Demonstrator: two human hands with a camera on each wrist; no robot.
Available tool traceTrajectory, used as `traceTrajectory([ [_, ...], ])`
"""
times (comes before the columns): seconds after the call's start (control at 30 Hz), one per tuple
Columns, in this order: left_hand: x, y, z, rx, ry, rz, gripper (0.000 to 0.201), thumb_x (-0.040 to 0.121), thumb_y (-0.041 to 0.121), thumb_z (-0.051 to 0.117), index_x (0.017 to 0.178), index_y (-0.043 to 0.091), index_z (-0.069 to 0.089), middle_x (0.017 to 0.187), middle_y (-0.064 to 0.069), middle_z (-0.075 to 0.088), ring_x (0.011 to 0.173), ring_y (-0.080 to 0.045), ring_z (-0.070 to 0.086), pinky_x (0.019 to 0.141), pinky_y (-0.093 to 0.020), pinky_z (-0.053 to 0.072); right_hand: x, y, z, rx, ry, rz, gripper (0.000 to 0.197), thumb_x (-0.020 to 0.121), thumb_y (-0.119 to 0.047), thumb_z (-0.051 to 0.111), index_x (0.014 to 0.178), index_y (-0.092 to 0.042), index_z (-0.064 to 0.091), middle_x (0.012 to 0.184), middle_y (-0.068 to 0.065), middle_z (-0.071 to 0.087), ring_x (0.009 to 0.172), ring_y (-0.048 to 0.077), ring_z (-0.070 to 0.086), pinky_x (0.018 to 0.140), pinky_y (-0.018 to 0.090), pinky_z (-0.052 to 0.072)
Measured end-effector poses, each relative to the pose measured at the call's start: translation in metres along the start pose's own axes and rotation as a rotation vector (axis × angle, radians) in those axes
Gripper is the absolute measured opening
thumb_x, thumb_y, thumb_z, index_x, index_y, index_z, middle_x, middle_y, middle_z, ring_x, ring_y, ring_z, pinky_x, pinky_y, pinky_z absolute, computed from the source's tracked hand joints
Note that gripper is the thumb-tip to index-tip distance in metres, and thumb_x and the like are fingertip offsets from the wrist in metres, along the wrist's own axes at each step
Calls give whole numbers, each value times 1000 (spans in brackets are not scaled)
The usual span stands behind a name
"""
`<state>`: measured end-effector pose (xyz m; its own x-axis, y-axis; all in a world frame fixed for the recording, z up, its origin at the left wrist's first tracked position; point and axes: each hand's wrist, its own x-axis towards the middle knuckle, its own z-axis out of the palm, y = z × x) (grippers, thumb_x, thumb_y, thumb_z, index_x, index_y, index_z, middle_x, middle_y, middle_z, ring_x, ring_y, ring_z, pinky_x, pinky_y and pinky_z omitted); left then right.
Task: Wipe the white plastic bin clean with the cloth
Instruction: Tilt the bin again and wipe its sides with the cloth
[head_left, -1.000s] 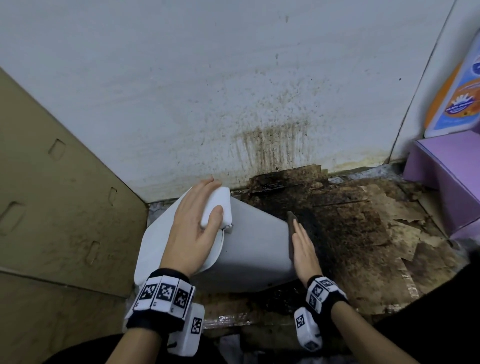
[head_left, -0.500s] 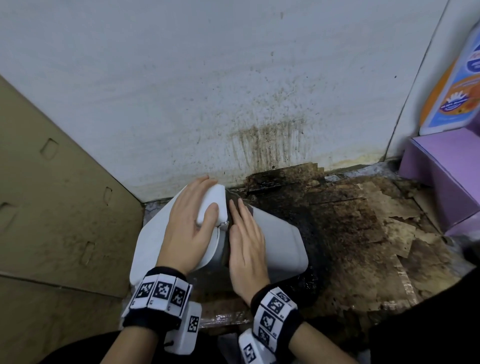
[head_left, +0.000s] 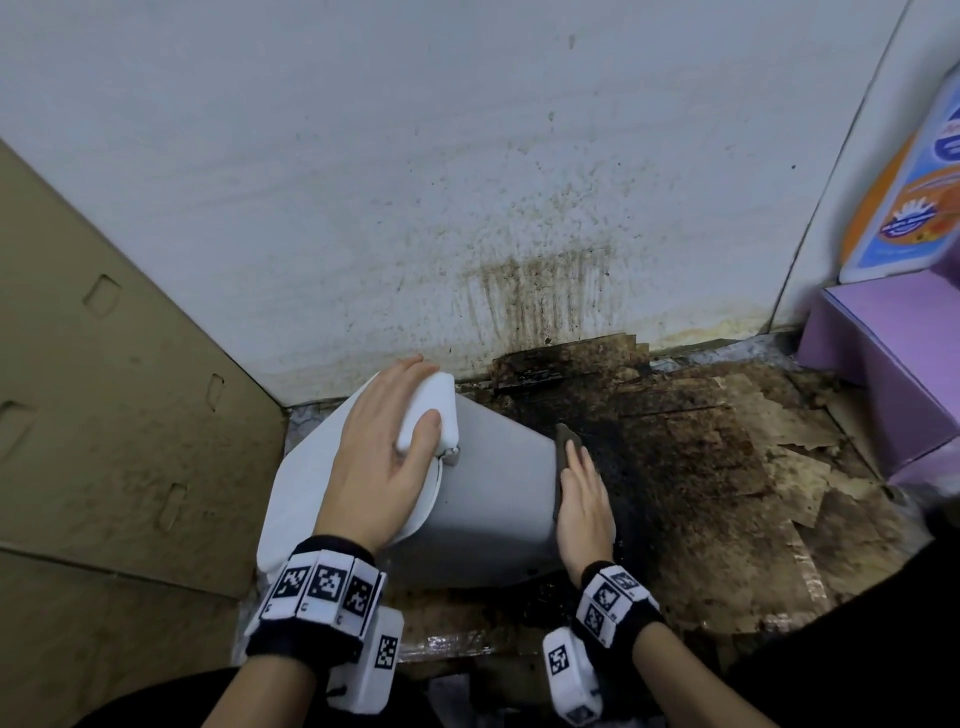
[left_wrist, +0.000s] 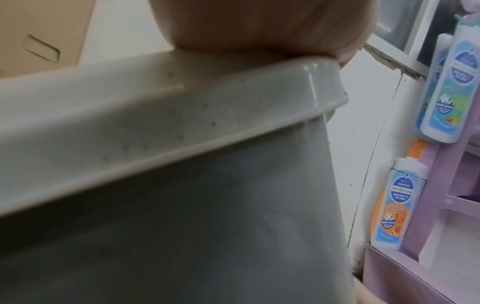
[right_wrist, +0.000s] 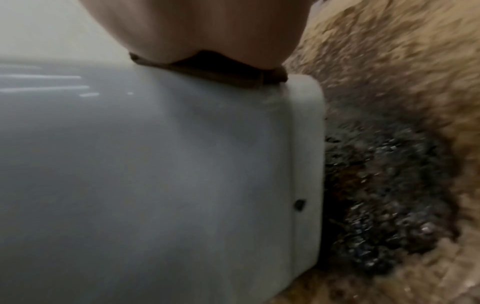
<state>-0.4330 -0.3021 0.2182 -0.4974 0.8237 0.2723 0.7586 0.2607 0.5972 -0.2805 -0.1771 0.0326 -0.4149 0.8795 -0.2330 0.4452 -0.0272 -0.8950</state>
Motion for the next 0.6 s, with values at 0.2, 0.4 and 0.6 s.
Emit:
traceTrajectory([
  [0.2, 2, 0, 4, 12, 5, 10, 56, 99, 51, 34, 149, 27, 45, 158, 14, 40, 149, 0, 27, 121, -23, 21, -56, -100, 21, 136, -66, -324, 56, 97, -50, 10, 151, -46, 24, 166, -19, 13, 152, -1, 7, 124, 29, 7],
  [0.4, -1, -2, 0, -6, 3, 10, 56, 99, 52, 34, 149, 30, 45, 158, 14, 40, 149, -1, 28, 122, -29, 23, -56, -88, 11, -47, -72, -578, 51, 107, -39, 18, 157, -37, 23, 166, -17, 18, 152, 0, 12, 122, 23, 12],
  [0.6, -3, -3, -2, -8, 7, 10, 50, 100, 47, 36, 147, 32, 46, 156, 16, 41, 146, 4, 28, 118, -20, 21, -9, 7, -9, -43, -38, -194, 51, 99, -52, 19, 149, -49, 25, 166, -14, 20, 154, 5, 13, 126, 39, 14],
])
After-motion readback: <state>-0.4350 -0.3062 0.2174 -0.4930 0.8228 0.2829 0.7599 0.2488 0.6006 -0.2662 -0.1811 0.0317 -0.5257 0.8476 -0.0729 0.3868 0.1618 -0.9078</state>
